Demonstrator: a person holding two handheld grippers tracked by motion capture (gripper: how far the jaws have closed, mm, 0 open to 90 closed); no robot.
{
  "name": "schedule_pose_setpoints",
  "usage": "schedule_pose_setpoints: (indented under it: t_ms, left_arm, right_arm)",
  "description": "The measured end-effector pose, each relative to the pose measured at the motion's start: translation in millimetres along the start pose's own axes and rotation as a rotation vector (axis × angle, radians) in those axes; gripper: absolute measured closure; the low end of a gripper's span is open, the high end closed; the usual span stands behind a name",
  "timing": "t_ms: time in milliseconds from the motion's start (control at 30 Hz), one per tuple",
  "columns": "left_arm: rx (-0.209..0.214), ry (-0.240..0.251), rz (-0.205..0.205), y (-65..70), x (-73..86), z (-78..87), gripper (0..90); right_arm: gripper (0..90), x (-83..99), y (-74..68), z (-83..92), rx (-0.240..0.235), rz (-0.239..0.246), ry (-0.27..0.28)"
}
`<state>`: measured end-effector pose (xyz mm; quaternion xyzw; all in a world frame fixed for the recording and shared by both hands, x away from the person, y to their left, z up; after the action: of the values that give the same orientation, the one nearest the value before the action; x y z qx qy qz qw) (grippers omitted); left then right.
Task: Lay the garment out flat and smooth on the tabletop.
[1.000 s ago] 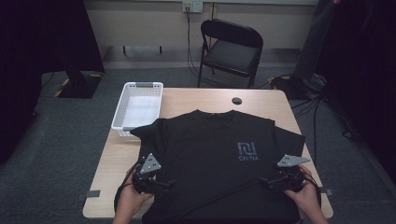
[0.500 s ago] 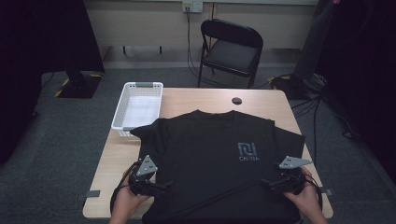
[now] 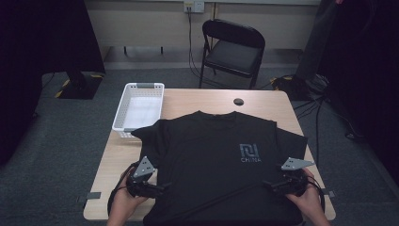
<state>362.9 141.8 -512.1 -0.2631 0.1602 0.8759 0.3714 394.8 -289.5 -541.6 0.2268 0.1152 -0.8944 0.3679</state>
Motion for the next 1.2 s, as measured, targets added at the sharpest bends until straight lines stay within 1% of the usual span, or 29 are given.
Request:
schedule_pose_setpoints:
  t_ms: [133,267,300,367,400,500,633,800,833,933,1067,1200]
  left_arm:
    - [0.005,0.001,0.004,-2.6,3.3,1.9,12.9]
    - [0.008,-0.009,0.011,-7.1,8.4,2.1,12.9]
    - [0.006,-0.01,0.008,-8.2,9.3,2.2,12.9]
    - [0.003,-0.011,0.017,-9.9,10.9,2.3,12.9]
    - [0.0,-0.011,0.013,-11.4,11.8,2.9,12.9]
    - [-0.003,-0.008,0.029,-15.4,14.6,3.9,12.9]
    - [-0.012,-0.011,0.035,-20.2,19.0,5.7,12.9]
    - [-0.018,-0.007,0.054,-27.0,25.0,8.7,12.9]
    - [-0.023,-0.009,0.051,-28.6,26.2,9.4,12.9]
    - [-0.033,-0.012,0.061,-32.3,30.1,10.5,12.9]
    - [-0.031,-0.015,0.071,-36.2,34.9,11.3,12.9]
    - [-0.036,-0.02,0.07,-39.7,38.8,11.7,13.0]
  right_arm:
    - [7.1,0.0,0.0,0.0,0.0,0.0,0.0]
    - [7.1,0.0,0.0,0.0,0.0,0.0,0.0]
    - [7.1,0.0,0.0,0.0,0.0,0.0,0.0]
    - [7.1,0.0,0.0,0.0,0.0,0.0,0.0]
    - [7.1,0.0,0.0,0.0,0.0,0.0,0.0]
    - [7.1,0.0,0.0,0.0,0.0,0.0,0.0]
    - [7.1,0.0,0.0,0.0,0.0,0.0,0.0]
    - [7.1,0.0,0.0,0.0,0.0,0.0,0.0]
    - [7.1,0.0,0.0,0.0,0.0,0.0,0.0]
    - [7.1,0.0,0.0,0.0,0.0,0.0,0.0]
    - [7.1,0.0,0.0,0.0,0.0,0.0,0.0]
    - [7.1,0.0,0.0,0.0,0.0,0.0,0.0]
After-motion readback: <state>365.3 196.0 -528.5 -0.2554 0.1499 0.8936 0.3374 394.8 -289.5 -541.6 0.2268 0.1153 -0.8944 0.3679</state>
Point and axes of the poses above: each handheld gripper's, and its own axes: z roughly backward along the jaws, x roughly out of its underside, y roughly to its right, the point moved 8 cm from there along -z, roughly forward along the jaws, and after that the axes turned 14 degrees about -y, right-handed, at the moved point
